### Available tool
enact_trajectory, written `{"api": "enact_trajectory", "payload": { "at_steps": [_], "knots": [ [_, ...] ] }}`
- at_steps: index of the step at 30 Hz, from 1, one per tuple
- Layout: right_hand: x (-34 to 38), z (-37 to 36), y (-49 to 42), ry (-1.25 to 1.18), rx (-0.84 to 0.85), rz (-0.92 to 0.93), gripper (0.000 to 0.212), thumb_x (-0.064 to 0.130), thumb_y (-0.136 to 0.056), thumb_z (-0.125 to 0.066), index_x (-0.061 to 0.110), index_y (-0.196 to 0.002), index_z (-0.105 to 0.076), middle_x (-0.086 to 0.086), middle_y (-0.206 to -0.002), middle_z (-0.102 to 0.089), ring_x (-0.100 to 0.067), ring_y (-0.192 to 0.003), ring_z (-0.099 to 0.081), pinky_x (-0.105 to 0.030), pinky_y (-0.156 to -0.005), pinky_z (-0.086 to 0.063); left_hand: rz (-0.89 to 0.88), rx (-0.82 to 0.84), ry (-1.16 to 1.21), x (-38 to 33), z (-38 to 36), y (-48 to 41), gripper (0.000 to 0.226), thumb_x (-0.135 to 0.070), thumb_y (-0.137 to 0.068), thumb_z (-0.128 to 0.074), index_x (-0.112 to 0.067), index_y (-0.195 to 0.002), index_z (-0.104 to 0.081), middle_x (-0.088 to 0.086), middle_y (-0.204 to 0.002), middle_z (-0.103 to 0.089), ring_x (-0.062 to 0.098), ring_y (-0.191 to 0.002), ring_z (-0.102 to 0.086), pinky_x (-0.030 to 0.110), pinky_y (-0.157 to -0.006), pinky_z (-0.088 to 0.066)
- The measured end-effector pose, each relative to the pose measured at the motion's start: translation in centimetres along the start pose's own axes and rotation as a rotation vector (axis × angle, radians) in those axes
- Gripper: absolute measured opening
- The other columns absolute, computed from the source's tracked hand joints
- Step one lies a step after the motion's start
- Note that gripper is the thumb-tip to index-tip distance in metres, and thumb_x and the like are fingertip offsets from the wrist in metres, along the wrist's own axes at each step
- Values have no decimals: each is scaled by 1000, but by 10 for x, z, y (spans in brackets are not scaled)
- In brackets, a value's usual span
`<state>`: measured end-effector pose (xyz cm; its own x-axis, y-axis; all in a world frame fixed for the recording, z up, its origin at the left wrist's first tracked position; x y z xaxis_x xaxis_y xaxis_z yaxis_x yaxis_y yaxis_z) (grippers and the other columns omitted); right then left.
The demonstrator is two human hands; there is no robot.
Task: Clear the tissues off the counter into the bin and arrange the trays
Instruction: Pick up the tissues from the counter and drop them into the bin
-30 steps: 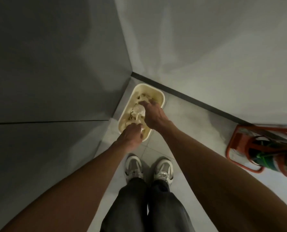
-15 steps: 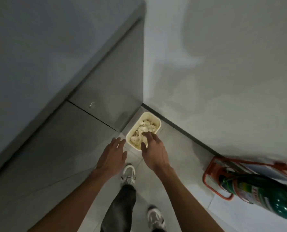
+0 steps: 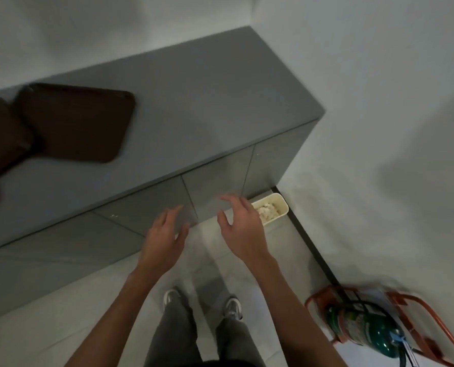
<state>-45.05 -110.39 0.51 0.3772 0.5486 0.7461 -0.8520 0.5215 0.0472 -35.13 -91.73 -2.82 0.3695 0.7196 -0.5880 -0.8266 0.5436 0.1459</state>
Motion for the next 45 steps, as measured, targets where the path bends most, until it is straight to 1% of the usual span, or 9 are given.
{"api": "enact_trajectory", "payload": {
  "at_steps": [4, 9, 14, 24, 29, 33, 37, 42, 45],
  "knots": [
    [105, -27, 37, 25, 63, 176, 36, 32, -101, -62, 30, -137, -61, 8, -143, -62, -15, -131, -57, -31, -109, -47, 63, -202, 69, 43, 102, 76, 47, -38, -105, -54, -23, -149, -45, 5, -147, -56, 27, -137, -50, 41, -112, -42],
    [219, -98, 81, 10, 147, 368, 34, 30, -102, -65, 28, -136, -63, 8, -142, -62, -11, -133, -57, -19, -115, -38, 180, -430, 94, 135, 213, 177, 45, -35, -105, -54, -22, -147, -48, 0, -142, -58, 20, -133, -51, 24, -107, -36],
    [324, -196, 127, -20, 227, 514, 34, 27, -101, -69, 26, -134, -65, 7, -138, -65, -11, -132, -59, -24, -117, -40, 337, -600, 80, 250, 308, 292, 43, -35, -105, -55, -24, -145, -49, -1, -142, -59, 20, -132, -53, 30, -108, -40],
    [506, -402, 213, -46, 449, 676, 30, 27, -101, -70, 28, -131, -67, 10, -135, -67, -4, -128, -58, 1, -108, -26, 652, -827, 72, 443, 431, 466, 39, -36, -105, -54, -22, -141, -55, -4, -138, -61, 17, -131, -54, 29, -110, -39],
    [581, -512, 225, -41, 563, 731, 27, 28, -102, -69, 31, -129, -67, 15, -132, -67, 2, -124, -58, -3, -108, -32, 799, -881, 97, 537, 473, 501, 35, -40, -105, -52, -30, -138, -56, -9, -138, -59, 16, -129, -54, 31, -107, -38],
    [637, -611, 220, -54, 646, 762, 28, 27, -102, -68, 31, -130, -67, 16, -130, -67, 2, -121, -60, -20, -108, -46, 852, -886, 154, 626, 504, 508, 32, -41, -104, -53, -33, -135, -55, -13, -137, -61, 23, -107, -66, 40, -102, -50],
    [702, -702, 211, -45, 717, 791, 28, 29, -102, -67, 35, -129, -65, 18, -130, -65, 2, -120, -60, -20, -106, -47, 899, -883, 148, 703, 545, 513, 34, -42, -103, -52, -33, -136, -55, -16, -134, -62, 13, -124, -60, 37, -104, -51],
    [789, -803, 193, -15, 747, 812, 29, 29, -99, -67, 35, -128, -66, 14, -129, -67, -5, -117, -62, -18, -103, -43, 967, -874, 147, 788, 610, 512, 35, -36, -103, -55, -32, -138, -53, -10, -138, -62, 16, -124, -60, 41, -105, -52],
    [837, -858, 182, -22, 721, 843, 29, 24, -97, -70, 29, -126, -69, 10, -127, -69, -11, -119, -65, -27, -108, -47, 923, -846, 105, 846, 658, 494, 36, -29, -102, -59, -27, -138, -55, -6, -137, -63, 18, -124, -61, 41, -105, -52]
  ]
}}
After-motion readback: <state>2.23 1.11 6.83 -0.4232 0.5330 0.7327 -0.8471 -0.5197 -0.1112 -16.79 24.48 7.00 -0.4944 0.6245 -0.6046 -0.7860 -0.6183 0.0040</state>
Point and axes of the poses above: each hand's wrist, its own y-axis away from the middle knuckle, its own z-axis out of the back of the hand, x = y × z, the point moved 4 cm from there along -y, towards the middle knuckle
